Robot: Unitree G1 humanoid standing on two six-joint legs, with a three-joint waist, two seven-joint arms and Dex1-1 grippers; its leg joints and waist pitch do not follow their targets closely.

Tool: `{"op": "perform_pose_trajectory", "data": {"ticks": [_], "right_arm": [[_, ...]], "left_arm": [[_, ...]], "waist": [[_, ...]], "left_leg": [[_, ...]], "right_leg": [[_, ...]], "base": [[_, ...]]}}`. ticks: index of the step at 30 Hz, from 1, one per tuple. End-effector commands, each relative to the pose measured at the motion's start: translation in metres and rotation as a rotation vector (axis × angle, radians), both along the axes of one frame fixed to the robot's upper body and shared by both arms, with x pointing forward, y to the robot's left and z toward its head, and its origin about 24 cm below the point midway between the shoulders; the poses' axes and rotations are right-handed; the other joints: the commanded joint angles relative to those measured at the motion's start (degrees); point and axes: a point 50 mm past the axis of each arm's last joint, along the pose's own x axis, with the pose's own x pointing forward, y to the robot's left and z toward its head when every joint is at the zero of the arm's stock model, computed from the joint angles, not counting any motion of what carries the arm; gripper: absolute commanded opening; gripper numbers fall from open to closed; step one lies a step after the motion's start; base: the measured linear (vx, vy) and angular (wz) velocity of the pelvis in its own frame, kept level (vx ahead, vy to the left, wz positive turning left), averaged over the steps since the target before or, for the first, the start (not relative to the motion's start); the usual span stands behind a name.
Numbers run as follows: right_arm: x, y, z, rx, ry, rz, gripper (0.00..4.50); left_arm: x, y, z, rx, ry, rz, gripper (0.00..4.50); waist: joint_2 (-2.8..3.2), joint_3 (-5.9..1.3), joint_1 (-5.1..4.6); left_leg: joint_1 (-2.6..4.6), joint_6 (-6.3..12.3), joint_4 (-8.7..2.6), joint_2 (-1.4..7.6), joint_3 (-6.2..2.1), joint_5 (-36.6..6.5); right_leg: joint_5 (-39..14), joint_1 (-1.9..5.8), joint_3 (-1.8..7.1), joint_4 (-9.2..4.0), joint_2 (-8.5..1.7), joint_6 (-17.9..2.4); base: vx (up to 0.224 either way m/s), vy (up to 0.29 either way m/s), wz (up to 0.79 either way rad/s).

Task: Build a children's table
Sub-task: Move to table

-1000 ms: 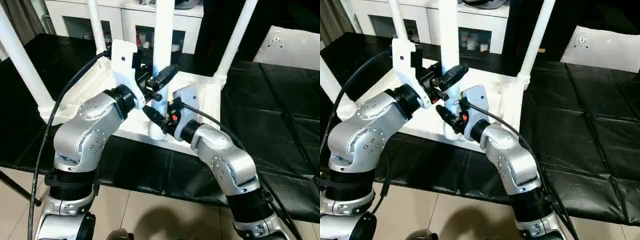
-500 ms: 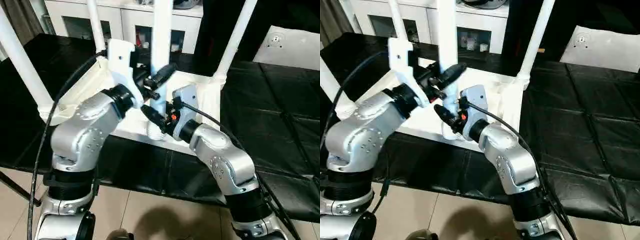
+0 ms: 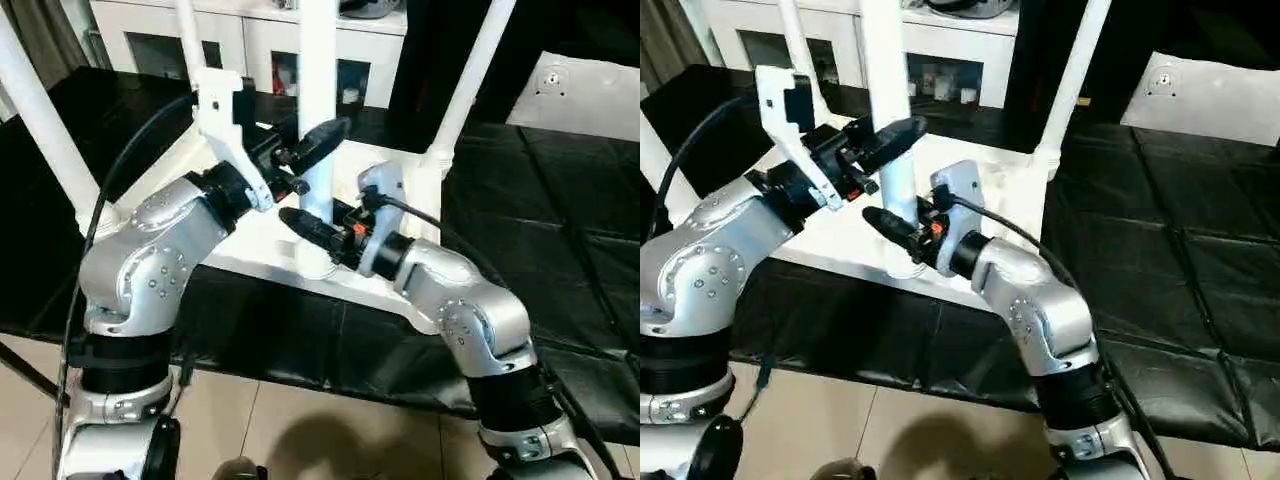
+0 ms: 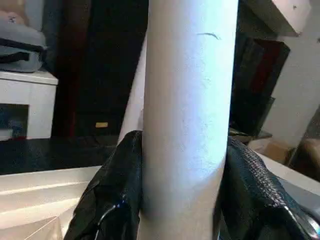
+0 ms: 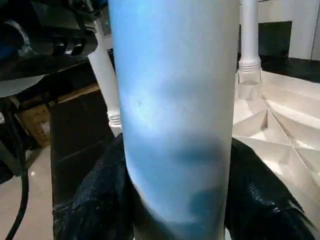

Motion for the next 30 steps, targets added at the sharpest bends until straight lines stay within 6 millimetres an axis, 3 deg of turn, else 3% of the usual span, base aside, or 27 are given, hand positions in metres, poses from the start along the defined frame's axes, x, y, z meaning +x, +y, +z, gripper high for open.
{"op": "perform_pose_trajectory", "data": {"ticks": [1,7,8,12,14,16,19,20,21,23,24,25,26,29,30], "right_arm": [[0.006,-0.02,0.01,0.063,-0.021,-0.086,1.89],[0.008,-0.017,0.01,0.078,-0.008,-0.123,1.89],[0.003,-0.011,0.012,0.115,-0.006,-0.055,1.89],[-0.005,-0.008,0.007,0.091,0.0,-0.004,1.89],[-0.014,-0.009,0.002,0.068,-0.003,0.034,1.89],[-0.021,-0.011,-0.001,0.064,-0.009,0.051,1.89],[-0.032,-0.013,-0.006,0.066,-0.007,0.056,1.89],[-0.044,-0.013,-0.014,0.062,0.001,0.062,1.89],[-0.05,-0.014,-0.018,0.059,0.005,0.067,1.89],[-0.057,-0.012,-0.024,0.03,0.005,0.083,1.89],[-0.058,-0.012,-0.025,0.024,0.005,0.087,1.89],[-0.059,-0.011,-0.026,0.014,0.004,0.097,1.89],[-0.06,-0.009,-0.026,0.007,0.001,0.124,1.89],[-0.06,-0.01,-0.025,0.032,0.005,0.126,1.89],[-0.058,-0.01,-0.024,0.038,0.003,0.13,1.89]], "left_arm": [[-0.005,-0.007,-0.005,-0.002,0.023,-0.087,2.52],[-0.001,-0.006,-0.007,-0.02,0.051,-0.079,2.52],[-0.012,-0.01,-0.01,-0.106,0.031,-0.23,2.52],[-0.017,-0.006,-0.024,-0.08,0.05,-0.282,2.52],[-0.019,-0.001,-0.037,-0.027,0.073,-0.294,2.52],[-0.022,0.003,-0.045,0.002,0.084,-0.306,2.52],[-0.031,0.005,-0.052,0.03,0.098,-0.344,2.94],[-0.041,0.003,-0.06,0.045,0.117,-0.375,3.0],[-0.046,0.002,-0.063,0.044,0.13,-0.386,3.07],[-0.049,0.001,-0.066,0.015,0.14,-0.373,3.28],[-0.049,0.001,-0.067,0.011,0.14,-0.368,3.28],[-0.049,0.0,-0.07,0.032,0.142,-0.36,3.38],[-0.048,0.0,-0.071,0.005,0.145,-0.351,3.48],[-0.046,0.003,-0.07,-0.038,0.128,-0.349,3.73],[-0.045,0.004,-0.068,-0.048,0.12,-0.355,3.73]], "waist": [[0.53,-4.16,-0.14],[0.6,-4.16,-0.22],[0.48,-4.16,-0.2],[0.75,-4.16,-0.2],[1.41,-4.17,-0.23],[1.5,-4.08,-0.07],[2.04,-4.12,-0.17],[2.63,-4.14,-0.19],[2.61,-3.92,-0.16],[1.93,-3.93,-0.39],[1.9,-3.8,-0.48],[2.43,-3.8,-0.51],[1.97,-3.6,-0.8],[1.95,-3.49,-1.07],[1.42,-3.57,-1.3]], "left_leg": [[0.72,-1.65,-4.07,3.26,-1.04,-4.4],[0.77,-2.09,-4.11,3.25,-1.03,-5.2],[0.82,-2.12,-4.16,3.28,-1.04,-5.4],[0.81,-1.87,-4.22,3.36,-1.08,-5.0],[0.93,-2.13,-4.29,3.35,-1.13,-6.0],[1.02,-2.41,-4.45,3.47,-1.12,-7.0],[1.12,-3.1,-4.65,3.54,-1.22,-8.5],[1.11,-3.44,-4.62,3.45,-1.34,-9.3],[1.11,-3.51,-4.72,3.71,-1.31,-10.7],[0.92,-2.91,-4.73,3.55,-1.23,-10.5],[0.8,-2.57,-4.76,3.38,-1.13,-10.4],[0.89,-2.44,-4.66,3.27,-1.19,-10.9],[0.82,-2.27,-4.73,3.22,-1.1,-11.8],[0.81,-2.17,-4.78,3.3,-1.22,-12.6],[0.86,-2.04,-4.77,3.35,-1.16,-12.4]], "right_leg": [[-2.2,2.76,3.23,-3.93,-5.29,-9.4],[-1.9,2.77,3.21,-4.02,-5.24,-9.9],[-2.3,2.77,3.22,-4.09,-5.32,-10.0],[-0.9,2.76,3.16,-3.91,-5.25,-10.1],[-1.5,2.66,3.18,-3.95,-5.16,-9.7],[-2.5,2.62,3.29,-4.26,-5.24,-9.0],[-2.6,2.52,3.17,-4.23,-5.08,-9.1],[-3.0,2.54,3.15,-4.16,-5.13,-9.6],[-3.8,2.54,3.29,-4.43,-5.34,-9.7],[-4.4,2.85,3.26,-4.56,-5.26,-9.9],[-5.2,2.79,3.3,-4.74,-5.12,-9.8],[-7.9,2.67,3.36,-4.97,-5.16,-9.3],[-11.3,2.67,3.44,-5.32,-5.17,-8.6],[-15.4,2.5,3.46,-5.78,-5.25,-7.7],[-15.5,2.38,3.42,-5.82,-5.13,-7.5]], "base": [[0.0,0.0,0.0],[0.0,0.0,0.0],[0.0,0.0,0.0],[0.0,0.0,0.0],[0.0,0.0,0.0],[0.0,0.0,0.0],[0.0,0.0,0.0],[0.0,0.0,0.0],[0.0,0.0,0.0],[0.0,0.0,0.0],[0.0,0.0,0.0],[0.0,0.0,0.0],[0.0,0.0,0.0],[0.0,0.0,0.0],[0.0,0.0,0.0]]}}
